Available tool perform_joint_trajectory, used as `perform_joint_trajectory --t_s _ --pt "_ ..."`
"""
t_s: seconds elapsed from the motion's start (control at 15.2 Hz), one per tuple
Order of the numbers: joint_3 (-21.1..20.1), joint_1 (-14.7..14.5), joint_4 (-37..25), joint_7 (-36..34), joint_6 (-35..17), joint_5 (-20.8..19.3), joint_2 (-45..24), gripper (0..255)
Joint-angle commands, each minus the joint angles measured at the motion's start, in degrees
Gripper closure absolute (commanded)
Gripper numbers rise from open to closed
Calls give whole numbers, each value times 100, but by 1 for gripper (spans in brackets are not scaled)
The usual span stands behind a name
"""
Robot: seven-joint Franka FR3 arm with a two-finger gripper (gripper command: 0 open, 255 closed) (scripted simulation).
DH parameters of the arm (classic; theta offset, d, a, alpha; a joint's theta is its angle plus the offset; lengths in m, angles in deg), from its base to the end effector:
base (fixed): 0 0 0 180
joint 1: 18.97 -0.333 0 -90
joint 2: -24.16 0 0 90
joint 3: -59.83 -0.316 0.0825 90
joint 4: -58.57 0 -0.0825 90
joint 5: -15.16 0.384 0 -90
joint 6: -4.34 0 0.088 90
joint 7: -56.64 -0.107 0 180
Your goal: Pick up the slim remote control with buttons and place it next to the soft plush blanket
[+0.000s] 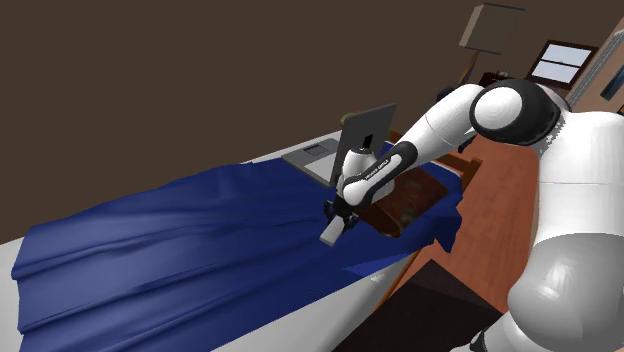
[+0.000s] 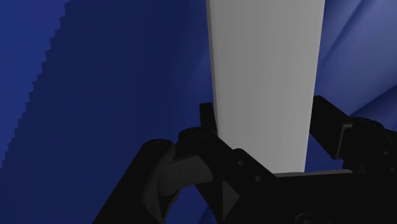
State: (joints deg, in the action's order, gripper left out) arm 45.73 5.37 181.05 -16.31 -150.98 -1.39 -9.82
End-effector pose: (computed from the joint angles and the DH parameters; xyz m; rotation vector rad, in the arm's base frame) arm 0.5562 -0.0853 0.1317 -2.5495 1.8014 -0.0039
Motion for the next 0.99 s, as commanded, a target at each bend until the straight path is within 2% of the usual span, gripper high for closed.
perform_joint_trajectory --t_s 0.0,0.2,0.73,0.79,0.92 --pt "58 -45 -48 -34 -95 -50 -137 255" --pt "147 -116 -130 -84 -234 -119 -353 255" --pt "147 -116 -129 -83 -234 -119 -353 255" --pt "147 -116 -130 -83 -233 -118 -353 0" --pt "147 -115 -129 -82 -234 -118 -352 0"
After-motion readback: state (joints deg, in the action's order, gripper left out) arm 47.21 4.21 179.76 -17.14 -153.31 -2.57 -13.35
